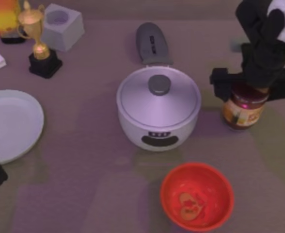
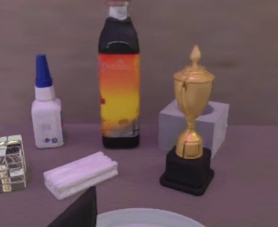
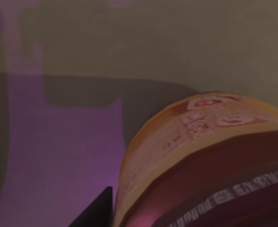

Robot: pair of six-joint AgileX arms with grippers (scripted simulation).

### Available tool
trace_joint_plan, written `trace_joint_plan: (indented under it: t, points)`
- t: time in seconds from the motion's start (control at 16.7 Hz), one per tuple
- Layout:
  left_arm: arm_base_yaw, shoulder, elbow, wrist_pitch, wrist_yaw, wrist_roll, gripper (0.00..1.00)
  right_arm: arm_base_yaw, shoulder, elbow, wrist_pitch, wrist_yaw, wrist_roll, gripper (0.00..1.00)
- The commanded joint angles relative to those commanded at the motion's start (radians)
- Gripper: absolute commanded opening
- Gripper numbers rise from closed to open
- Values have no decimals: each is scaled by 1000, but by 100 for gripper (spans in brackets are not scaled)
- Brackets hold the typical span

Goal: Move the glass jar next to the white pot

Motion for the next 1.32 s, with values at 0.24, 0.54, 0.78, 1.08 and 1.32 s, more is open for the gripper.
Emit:
trace_joint_plan:
  t: [0.24, 0.54, 0.78, 1.08, 1.32]
  points:
    - [0, 0, 0, 0, 0, 0, 100, 0, 2, -4, 5, 0, 0, 0]
    - [0, 0, 0, 0, 0, 0, 100, 0, 2, -4, 5, 0, 0, 38]
    - [0, 0, 0, 0, 0, 0, 100, 0, 2, -4, 5, 0, 0, 68]
    - [0, 0, 0, 0, 0, 0, 100, 0, 2, -4, 5, 0, 0, 100]
    - [0, 0, 0, 0, 0, 0, 100, 0, 2, -4, 5, 0, 0, 100]
